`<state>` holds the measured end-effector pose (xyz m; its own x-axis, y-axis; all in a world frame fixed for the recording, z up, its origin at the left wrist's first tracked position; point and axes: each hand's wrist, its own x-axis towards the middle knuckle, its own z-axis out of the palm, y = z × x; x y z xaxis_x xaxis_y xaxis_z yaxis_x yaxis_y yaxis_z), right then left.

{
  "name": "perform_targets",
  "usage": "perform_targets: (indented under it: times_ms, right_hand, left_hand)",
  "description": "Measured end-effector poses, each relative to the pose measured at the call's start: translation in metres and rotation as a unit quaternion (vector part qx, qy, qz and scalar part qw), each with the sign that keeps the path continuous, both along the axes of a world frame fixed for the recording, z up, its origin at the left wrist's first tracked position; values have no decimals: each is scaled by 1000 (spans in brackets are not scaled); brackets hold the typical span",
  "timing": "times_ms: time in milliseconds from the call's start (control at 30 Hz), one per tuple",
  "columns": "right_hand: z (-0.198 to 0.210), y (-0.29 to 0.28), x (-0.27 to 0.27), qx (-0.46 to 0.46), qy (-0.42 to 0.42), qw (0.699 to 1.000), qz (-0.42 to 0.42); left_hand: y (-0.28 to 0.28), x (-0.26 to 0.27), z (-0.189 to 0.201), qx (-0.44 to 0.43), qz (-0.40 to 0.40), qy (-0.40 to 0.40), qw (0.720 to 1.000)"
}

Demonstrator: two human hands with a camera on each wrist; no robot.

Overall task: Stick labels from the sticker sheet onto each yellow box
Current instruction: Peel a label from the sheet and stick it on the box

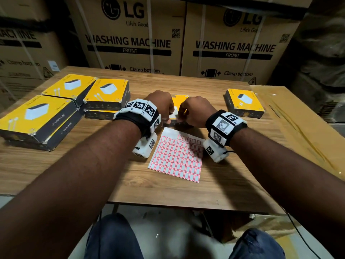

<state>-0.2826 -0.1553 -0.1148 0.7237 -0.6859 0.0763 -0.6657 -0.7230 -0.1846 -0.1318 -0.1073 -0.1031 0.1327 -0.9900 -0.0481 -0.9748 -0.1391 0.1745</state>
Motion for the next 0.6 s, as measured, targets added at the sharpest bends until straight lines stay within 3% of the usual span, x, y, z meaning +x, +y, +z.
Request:
perform_targets:
  times_ms: [600]
  right_hand:
    - [-6, 0, 5, -58, 8, 998, -17]
  left_hand:
    - [-2, 1, -3, -2, -1, -13, 1000]
